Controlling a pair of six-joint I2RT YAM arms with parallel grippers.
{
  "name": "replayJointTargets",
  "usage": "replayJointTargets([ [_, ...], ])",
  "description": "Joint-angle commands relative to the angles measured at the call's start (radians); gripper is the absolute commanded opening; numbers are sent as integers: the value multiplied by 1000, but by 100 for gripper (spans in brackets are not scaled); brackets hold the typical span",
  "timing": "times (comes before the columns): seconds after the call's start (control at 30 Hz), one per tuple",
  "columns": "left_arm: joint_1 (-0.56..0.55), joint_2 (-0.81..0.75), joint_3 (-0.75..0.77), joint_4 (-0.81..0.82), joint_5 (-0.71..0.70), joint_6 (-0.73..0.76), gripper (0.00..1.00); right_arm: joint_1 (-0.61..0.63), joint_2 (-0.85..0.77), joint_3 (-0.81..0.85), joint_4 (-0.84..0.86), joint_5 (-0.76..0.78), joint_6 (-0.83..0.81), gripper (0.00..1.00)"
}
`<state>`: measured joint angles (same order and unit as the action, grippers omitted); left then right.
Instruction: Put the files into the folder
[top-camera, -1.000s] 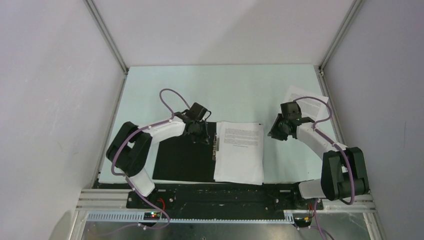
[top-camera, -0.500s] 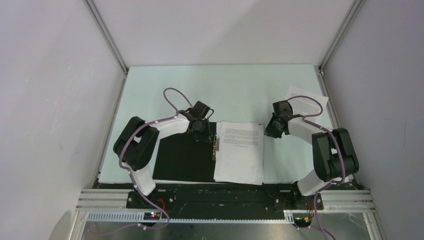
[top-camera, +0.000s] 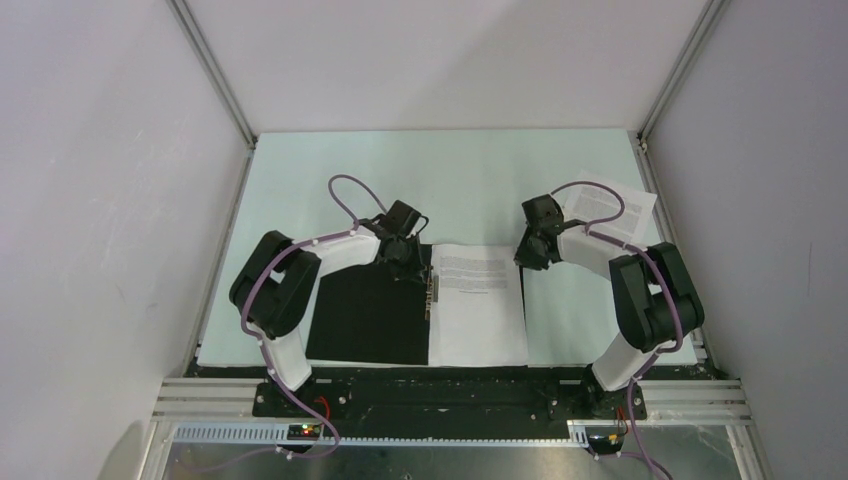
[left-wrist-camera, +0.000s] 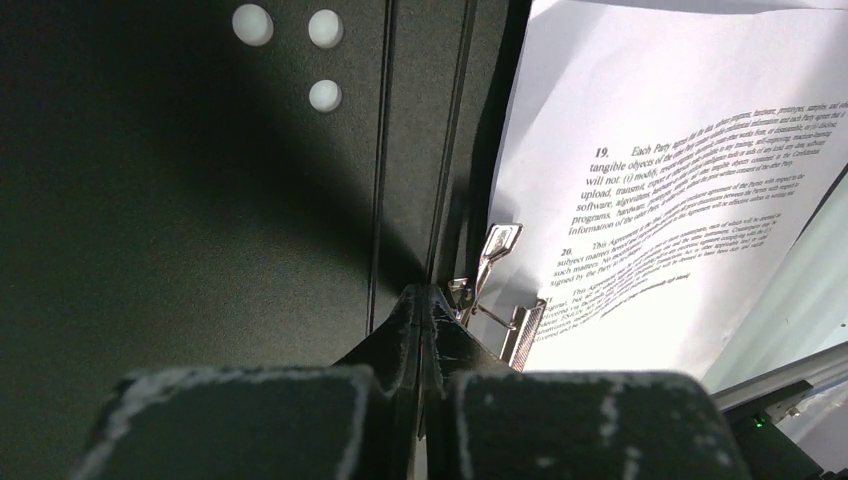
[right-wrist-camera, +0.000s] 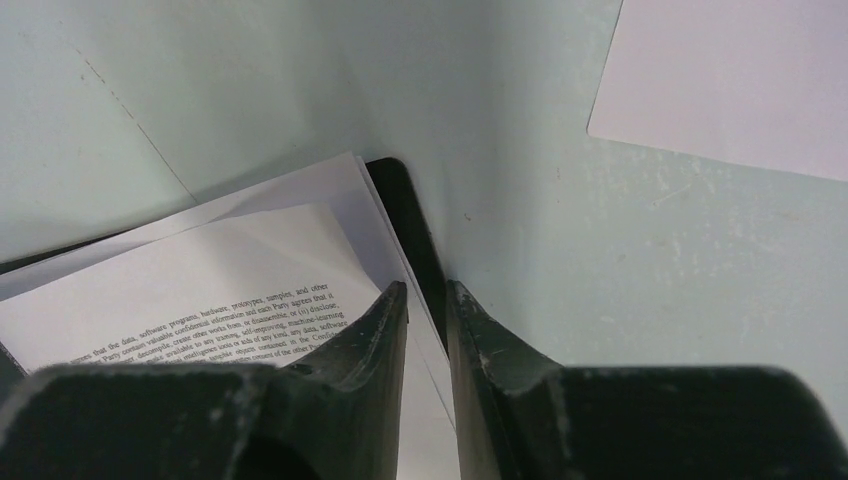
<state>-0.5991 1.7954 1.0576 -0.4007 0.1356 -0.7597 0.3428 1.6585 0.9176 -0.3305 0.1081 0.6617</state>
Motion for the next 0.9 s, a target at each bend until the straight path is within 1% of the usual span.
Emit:
replayJointTargets([
  [0.0,3,31,7,7,-31,16,0,-11,15,16,-47,30,4,28],
  [0.17,2,27,0,7,-37,13,0,-68,-48,-3,-63,3,-12,40],
  [0.27,3,27,-2,7,-38,10,0,-104,-107,-31,-70,-21,-17,40],
  [0.37,3,26,-3,7,-41,8,0,-124,-182,-91,-70,-63,-12,36],
  [0.47,3,26,-3,7,-41,7,0,-109,-260,-166,-71,-94,4,32],
  [0.5,2,24,-5,7,-41,5,0,-93,-308,-213,-73,-95,18,28],
  [0.67,4,23,-9,9,-41,0,0,-8,-521,-396,-125,-78,114,21],
  [0.77,3,21,-14,14,-39,-3,0,37,-666,-500,-160,-69,165,20],
  [0.87,3,15,-17,16,-40,-1,0,78,-742,-556,-175,-84,233,20],
])
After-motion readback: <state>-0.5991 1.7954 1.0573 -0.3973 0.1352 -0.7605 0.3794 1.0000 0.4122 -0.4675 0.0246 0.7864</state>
